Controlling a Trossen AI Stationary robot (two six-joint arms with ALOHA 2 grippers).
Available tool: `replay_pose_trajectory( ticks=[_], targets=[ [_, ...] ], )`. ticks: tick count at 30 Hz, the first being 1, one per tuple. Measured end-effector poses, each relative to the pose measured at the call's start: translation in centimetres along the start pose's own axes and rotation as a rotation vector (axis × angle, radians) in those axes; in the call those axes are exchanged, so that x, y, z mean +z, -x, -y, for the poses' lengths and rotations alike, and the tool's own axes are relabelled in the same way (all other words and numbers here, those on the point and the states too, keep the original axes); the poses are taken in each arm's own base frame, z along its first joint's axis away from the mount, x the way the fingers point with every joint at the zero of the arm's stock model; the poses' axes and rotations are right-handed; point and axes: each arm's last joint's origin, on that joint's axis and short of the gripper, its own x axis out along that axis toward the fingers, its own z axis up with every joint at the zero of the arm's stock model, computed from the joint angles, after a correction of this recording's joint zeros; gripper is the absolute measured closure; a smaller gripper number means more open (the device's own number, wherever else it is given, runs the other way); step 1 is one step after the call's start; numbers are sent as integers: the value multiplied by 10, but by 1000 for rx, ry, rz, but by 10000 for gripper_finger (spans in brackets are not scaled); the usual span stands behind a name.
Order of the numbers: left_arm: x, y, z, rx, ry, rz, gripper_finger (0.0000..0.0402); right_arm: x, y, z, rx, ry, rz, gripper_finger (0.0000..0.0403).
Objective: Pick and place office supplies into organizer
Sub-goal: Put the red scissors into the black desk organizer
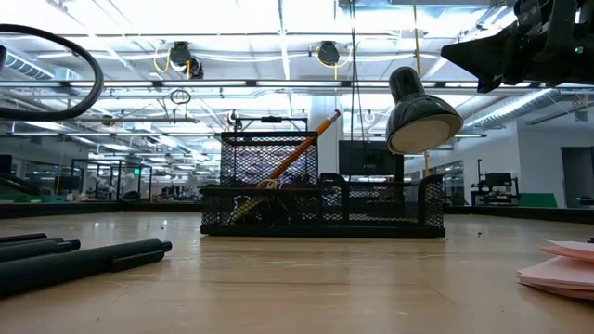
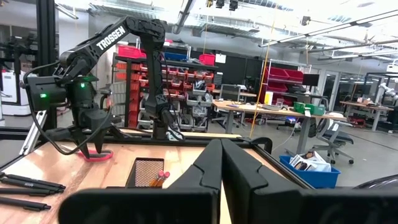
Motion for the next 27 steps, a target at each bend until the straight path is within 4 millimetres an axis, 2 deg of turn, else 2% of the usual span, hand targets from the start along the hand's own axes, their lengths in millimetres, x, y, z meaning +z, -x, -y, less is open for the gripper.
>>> replay_pose_trajectory(
  ticks=[5,13,22,27],
  targets=[
    [4,2,2,-2,5,-23,247,0,0,0,0,0,0,403],
    [14,16,5,33,6,-24,247,0,0,0,0,0,1,403],
    [8,15,3,46,91,-62,248,0,0,0,0,0,1,403],
    [4,7,-2,57,95,-33,265,0,0,0,0,0,1,403]
  ],
)
